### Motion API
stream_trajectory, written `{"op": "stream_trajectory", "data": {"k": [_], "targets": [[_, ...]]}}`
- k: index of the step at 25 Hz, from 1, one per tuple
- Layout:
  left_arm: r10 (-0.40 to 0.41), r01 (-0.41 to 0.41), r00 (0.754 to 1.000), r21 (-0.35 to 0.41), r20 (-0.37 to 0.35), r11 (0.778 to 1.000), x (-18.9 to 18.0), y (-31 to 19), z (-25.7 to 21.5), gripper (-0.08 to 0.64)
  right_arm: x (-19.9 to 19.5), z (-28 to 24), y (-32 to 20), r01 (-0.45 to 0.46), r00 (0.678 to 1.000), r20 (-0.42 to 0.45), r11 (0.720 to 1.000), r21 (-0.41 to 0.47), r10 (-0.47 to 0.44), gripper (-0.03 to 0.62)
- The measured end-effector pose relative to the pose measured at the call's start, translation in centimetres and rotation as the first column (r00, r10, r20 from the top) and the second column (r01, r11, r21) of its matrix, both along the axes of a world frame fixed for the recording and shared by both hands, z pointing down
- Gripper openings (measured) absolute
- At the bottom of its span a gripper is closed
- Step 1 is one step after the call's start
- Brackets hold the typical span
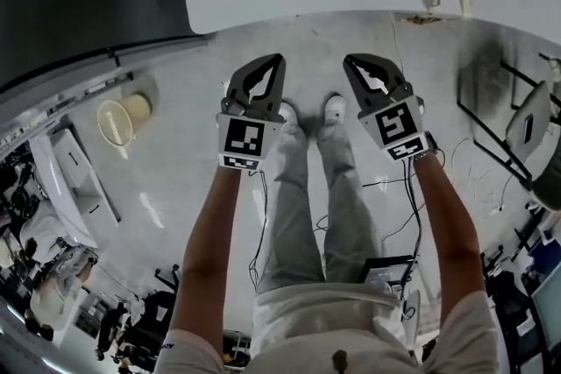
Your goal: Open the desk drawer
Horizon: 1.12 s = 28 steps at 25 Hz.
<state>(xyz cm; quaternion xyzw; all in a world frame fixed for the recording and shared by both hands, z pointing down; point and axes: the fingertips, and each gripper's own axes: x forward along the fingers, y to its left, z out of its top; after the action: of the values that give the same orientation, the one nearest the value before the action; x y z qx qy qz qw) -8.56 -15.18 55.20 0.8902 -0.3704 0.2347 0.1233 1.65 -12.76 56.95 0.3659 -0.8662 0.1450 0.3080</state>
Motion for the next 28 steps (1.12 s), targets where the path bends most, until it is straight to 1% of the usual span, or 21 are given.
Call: {"op": "stream_trajectory", "data": {"k": [2,4,6,8,10,13,16,20,24,28], "targets": [[0.028,-0.027,0.999,-0.014,0.025,1.000,0.0,-0.2,3.2,0.006,-0.8,3.1,-0.1,0.026,0.999,-0.022,1.000,-0.011,-0.026,0.026],[0.079,-0.078,0.995,-0.026,0.064,0.997,0.3,0.1,6.5,0.006,-1.5,6.2,0.3,0.061,0.997,-0.048,0.998,-0.028,-0.062,0.026],[0.164,-0.162,0.980,-0.034,0.115,0.986,1.0,1.0,9.6,0.006,-2.1,9.1,0.9,0.097,0.993,-0.070,0.994,-0.041,-0.100,0.026],[0.241,-0.238,0.958,-0.039,0.158,0.970,1.9,1.8,12.3,0.006,-2.4,11.8,1.1,0.129,0.986,-0.096,0.990,-0.050,-0.134,0.026],[0.282,-0.280,0.940,-0.038,0.191,0.959,2.6,2.2,14.9,0.006,-2.3,14.5,1.0,0.145,0.981,-0.126,0.988,-0.052,-0.151,0.026],[0.294,-0.297,0.926,-0.023,0.236,0.955,3.1,2.3,18.1,0.006,-2.3,17.6,0.5,0.156,0.972,-0.170,0.987,-0.037,-0.160,0.026],[0.294,-0.303,0.914,-0.009,0.278,0.953,3.3,2.3,20.6,0.006,-2.6,19.4,-0.1,0.175,0.962,-0.208,0.984,-0.012,-0.174,0.026],[0.297,-0.328,0.880,0.022,0.371,0.944,3.2,1.5,23.3,0.006,-2.9,21.6,-1.3,0.206,0.947,-0.253,0.978,0.015,-0.196,0.026],[0.278,-0.320,0.850,0.018,0.448,0.947,2.7,-0.4,25.8,0.006,-3.2,23.7,-2.9,0.221,0.933,-0.296,0.975,0.026,-0.204,0.028],[0.268,-0.310,0.835,0.009,0.481,0.951,2.5,-2.9,27.3,0.006,-3.8,24.8,-4.4,0.232,0.921,-0.328,0.972,0.029,-0.210,0.028]]}}
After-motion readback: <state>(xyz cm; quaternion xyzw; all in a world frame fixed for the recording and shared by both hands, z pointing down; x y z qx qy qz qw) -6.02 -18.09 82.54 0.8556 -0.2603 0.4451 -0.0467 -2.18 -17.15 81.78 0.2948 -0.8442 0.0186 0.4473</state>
